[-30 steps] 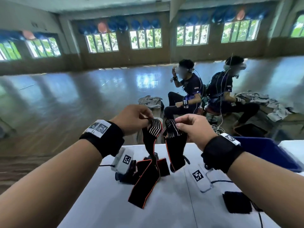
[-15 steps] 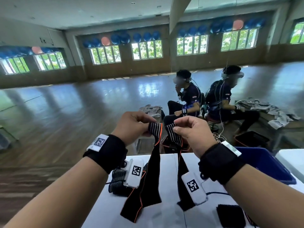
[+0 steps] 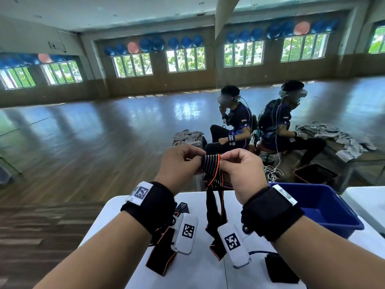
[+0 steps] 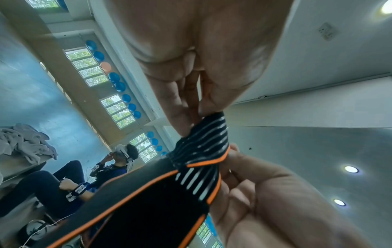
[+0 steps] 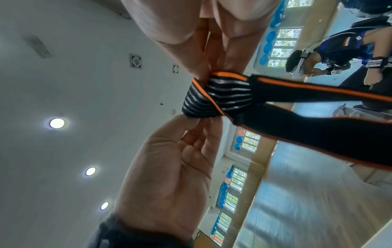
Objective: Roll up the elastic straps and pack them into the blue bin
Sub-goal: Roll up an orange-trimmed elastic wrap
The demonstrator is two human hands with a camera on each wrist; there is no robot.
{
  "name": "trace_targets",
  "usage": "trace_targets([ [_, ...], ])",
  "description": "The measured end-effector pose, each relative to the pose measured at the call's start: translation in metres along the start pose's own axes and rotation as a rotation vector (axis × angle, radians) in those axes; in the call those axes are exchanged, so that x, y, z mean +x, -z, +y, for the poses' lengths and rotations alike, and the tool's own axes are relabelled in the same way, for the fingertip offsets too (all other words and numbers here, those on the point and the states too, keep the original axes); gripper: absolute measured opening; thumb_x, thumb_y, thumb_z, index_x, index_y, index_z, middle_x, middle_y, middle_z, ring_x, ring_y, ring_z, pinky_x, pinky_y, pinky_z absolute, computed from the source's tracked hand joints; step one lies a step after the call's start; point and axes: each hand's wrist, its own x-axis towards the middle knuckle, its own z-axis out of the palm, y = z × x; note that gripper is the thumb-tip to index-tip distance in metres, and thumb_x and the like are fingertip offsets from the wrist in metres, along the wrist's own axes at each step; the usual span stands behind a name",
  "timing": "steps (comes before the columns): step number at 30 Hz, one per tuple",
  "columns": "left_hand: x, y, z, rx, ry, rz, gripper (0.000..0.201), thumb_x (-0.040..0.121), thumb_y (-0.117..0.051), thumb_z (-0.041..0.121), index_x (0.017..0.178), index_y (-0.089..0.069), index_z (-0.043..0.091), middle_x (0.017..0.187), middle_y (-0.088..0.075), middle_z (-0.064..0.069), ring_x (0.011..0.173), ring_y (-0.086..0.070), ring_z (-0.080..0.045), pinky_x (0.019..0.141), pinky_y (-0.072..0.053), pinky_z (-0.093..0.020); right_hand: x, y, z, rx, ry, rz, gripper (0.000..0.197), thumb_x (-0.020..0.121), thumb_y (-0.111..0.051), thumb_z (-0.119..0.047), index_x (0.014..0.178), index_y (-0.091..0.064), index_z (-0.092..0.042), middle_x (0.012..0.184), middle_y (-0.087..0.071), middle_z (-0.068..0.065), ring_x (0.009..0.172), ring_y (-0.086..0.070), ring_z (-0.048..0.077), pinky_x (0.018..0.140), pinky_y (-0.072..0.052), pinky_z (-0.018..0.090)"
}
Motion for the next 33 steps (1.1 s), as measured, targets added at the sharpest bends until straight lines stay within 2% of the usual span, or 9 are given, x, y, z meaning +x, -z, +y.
trace_targets([
  [4, -0.017, -0.011, -0.005, 0.157, -0.103, 0.031, 0.028, 0.088, -0.055, 0.012, 0.097, -0.077, 0.026, 0.089, -0.077, 0.003, 0.084, -0.074, -0.014, 0.08, -0.063, -0.042, -0.003, 0.001, -0.003, 0.112, -0.03, 0.04, 0.023, 0.083, -0.066, 0.013, 0.074, -0.066, -0.008, 0.076, -0.067, 0.016, 0.068, -0.067, 0.031, 0.073, -0.058, 0.058],
  [8, -0.041, -0.026, -0.002, 0.323, -0.236, -0.106, 0.054, 0.088, -0.065, 0.029, 0.14, -0.049, 0.03, 0.119, -0.067, 0.015, 0.106, -0.064, 0.001, 0.093, -0.052, -0.02, -0.007, 0.003, -0.012, 0.211, -0.061, 0.004, 0.022, 0.089, -0.057, 0.013, 0.083, -0.069, -0.004, 0.088, -0.07, 0.025, 0.077, -0.069, 0.035, 0.079, -0.058, 0.05],
  [11, -0.049, -0.034, -0.005, 0.343, -0.188, -0.133, 0.072, 0.089, -0.068, 0.024, 0.15, -0.031, 0.033, 0.116, -0.066, 0.015, 0.1, -0.064, 0.003, 0.084, -0.048, -0.011, -0.012, 0.009, -0.018, 0.182, -0.043, -0.08, 0.028, 0.09, -0.048, 0.014, 0.091, -0.071, -0.002, 0.089, -0.073, 0.023, 0.072, -0.069, 0.029, 0.071, -0.059, 0.041],
  [16, -0.046, -0.037, -0.007, 0.23, -0.179, 0.008, 0.059, 0.089, -0.055, 0.006, 0.141, -0.046, 0.032, 0.084, -0.075, 0.005, 0.073, -0.067, -0.008, 0.068, -0.053, -0.023, -0.017, 0.021, -0.021, -0.061, 0.117, -0.147, 0.032, 0.09, -0.053, 0.012, 0.091, -0.075, -0.012, 0.09, -0.076, 0.005, 0.08, -0.071, 0.013, 0.062, -0.055, 0.02],
  [22, -0.047, -0.034, -0.013, -0.014, -0.137, 0.158, 0.026, 0.093, -0.05, 0.032, 0.117, -0.049, 0.044, 0.083, -0.075, -0.01, 0.081, -0.072, -0.037, 0.078, -0.054, -0.066, -0.02, 0.035, 0.001, -0.407, 0.327, -0.138, 0.029, 0.085, -0.068, -0.01, 0.095, -0.072, -0.037, 0.113, -0.061, -0.007, 0.099, -0.064, 0.01, 0.083, -0.058, 0.036],
  [25, -0.05, -0.032, -0.01, -0.014, -0.149, 0.171, 0.016, 0.094, -0.049, 0.032, 0.109, -0.049, 0.04, 0.082, -0.073, -0.011, 0.078, -0.07, -0.038, 0.076, -0.054, -0.066, -0.024, 0.038, 0.006, -0.306, 0.233, -0.209, 0.015, 0.089, -0.066, -0.024, 0.1, -0.072, -0.034, 0.101, -0.07, 0.004, 0.086, -0.071, 0.018, 0.081, -0.059, 0.05],
  [28, -0.053, -0.034, -0.012, -0.015, -0.128, 0.173, 0.012, 0.094, -0.048, 0.032, 0.103, -0.048, 0.039, 0.092, -0.072, -0.012, 0.086, -0.07, -0.033, 0.08, -0.054, -0.062, -0.032, 0.042, 0.013, -0.256, 0.185, -0.333, 0.021, 0.09, -0.068, -0.035, 0.11, -0.064, -0.03, 0.09, -0.071, -0.001, 0.084, -0.069, 0.016, 0.077, -0.058, 0.043],
  [30, -0.059, -0.038, -0.01, -0.073, -0.083, 0.126, 0.013, 0.092, -0.051, 0.034, 0.103, -0.048, 0.039, 0.096, -0.071, -0.016, 0.09, -0.069, -0.038, 0.084, -0.053, -0.064, -0.039, 0.041, 0.02, -0.226, 0.195, -0.362, 0.023, 0.093, -0.067, -0.022, 0.114, -0.058, -0.025, 0.089, -0.069, -0.006, 0.085, -0.066, 0.01, 0.078, -0.054, 0.035],
  [33, -0.076, -0.044, -0.01, -0.168, -0.044, 0.038, 0.022, 0.09, -0.057, 0.029, 0.107, -0.048, 0.038, 0.098, -0.07, -0.02, 0.093, -0.067, -0.044, 0.086, -0.053, -0.065, -0.043, 0.041, 0.027, -0.203, 0.263, -0.234, 0.025, 0.093, -0.061, -0.017, 0.115, -0.053, -0.025, 0.098, -0.068, 0.0, 0.093, -0.066, 0.016, 0.088, -0.054, 0.046],
])
